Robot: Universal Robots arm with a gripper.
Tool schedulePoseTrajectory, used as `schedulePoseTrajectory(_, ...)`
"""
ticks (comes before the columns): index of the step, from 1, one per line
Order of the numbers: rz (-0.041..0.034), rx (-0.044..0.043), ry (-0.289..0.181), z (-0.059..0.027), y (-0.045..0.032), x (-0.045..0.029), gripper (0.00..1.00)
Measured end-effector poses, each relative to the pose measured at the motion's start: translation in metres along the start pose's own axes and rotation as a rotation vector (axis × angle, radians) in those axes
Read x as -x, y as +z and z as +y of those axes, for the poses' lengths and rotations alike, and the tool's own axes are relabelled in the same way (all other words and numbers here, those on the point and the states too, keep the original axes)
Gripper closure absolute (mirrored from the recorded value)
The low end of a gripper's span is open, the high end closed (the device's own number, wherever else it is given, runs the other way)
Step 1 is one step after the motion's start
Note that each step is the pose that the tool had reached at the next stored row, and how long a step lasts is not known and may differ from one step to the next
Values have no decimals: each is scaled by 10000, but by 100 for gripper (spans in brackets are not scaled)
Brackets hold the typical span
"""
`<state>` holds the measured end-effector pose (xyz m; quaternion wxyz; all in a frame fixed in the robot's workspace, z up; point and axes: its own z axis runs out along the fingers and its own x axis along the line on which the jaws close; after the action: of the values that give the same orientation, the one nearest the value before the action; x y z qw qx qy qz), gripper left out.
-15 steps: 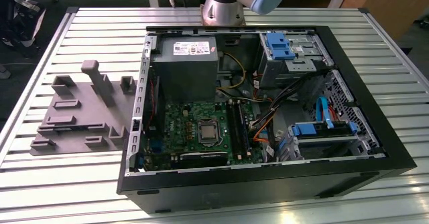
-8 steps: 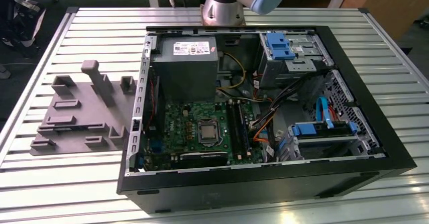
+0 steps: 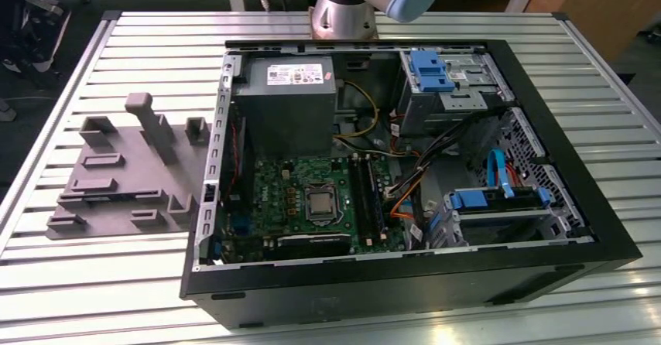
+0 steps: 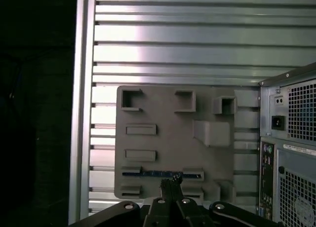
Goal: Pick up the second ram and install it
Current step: 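Pick up the second ram and move it above second insertion slot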
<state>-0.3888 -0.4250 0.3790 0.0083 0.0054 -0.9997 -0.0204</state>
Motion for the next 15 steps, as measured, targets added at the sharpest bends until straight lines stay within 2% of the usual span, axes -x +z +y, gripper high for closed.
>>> schedulePoseTrajectory(5, 20, -8, -486, 0, 1, 0, 89)
schedulePoseTrajectory(15, 94, -37, -2287, 0, 4, 0, 89)
